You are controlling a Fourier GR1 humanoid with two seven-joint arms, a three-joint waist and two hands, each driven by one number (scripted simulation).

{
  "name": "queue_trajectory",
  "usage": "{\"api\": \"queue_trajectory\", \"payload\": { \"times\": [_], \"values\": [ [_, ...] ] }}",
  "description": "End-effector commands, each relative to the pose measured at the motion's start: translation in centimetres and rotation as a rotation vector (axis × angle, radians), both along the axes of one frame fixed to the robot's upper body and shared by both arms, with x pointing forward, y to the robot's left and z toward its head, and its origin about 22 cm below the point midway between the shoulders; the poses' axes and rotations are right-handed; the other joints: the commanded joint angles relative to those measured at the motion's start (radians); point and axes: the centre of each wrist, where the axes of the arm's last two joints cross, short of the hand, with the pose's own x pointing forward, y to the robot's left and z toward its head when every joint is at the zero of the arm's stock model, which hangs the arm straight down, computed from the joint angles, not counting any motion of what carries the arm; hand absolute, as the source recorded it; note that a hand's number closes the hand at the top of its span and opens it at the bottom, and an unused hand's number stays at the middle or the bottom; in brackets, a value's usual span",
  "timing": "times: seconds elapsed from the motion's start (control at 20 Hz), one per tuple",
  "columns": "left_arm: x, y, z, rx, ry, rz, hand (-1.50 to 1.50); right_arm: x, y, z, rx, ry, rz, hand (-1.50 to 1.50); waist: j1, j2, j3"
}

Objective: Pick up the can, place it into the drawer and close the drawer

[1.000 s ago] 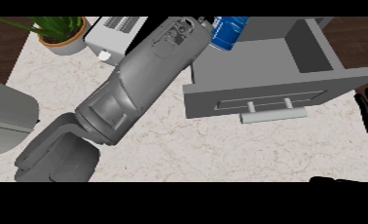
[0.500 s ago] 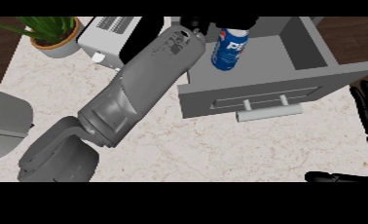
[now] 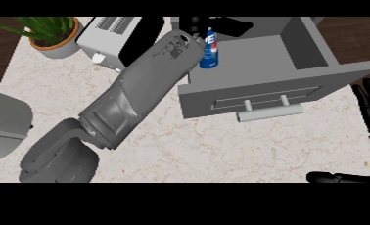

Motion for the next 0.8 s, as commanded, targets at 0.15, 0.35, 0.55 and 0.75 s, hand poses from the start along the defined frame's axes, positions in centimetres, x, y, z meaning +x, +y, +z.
{"api": "queue_trajectory", "payload": {
  "times": [0.15, 0.35, 0.55, 0.75],
  "values": [
    [0.4, -0.2, 1.5, -0.052, -0.001, 0.045, -1.50, -1.1, 0.2, 1.8, -0.069, -0.057, -0.002, -1.50, -0.007, 0.000, -0.001],
    [-0.2, 0.2, -0.8, -0.089, 0.015, 0.034, -1.50, -0.9, -0.1, 1.9, -0.242, -0.104, -0.041, -1.50, 0.010, -0.001, -0.001],
    [-0.6, -0.7, 0.6, -0.131, 0.012, 0.032, -1.50, -0.5, 1.0, 2.9, -0.347, -0.156, -0.017, -1.50, 0.008, -0.002, -0.001],
    [-0.3, -0.4, 0.7, -0.177, 0.002, -0.009, -1.50, 0.2, 1.3, 3.2, -0.438, -0.197, -0.027, -1.50, 0.048, -0.005, -0.002]
  ]
}}
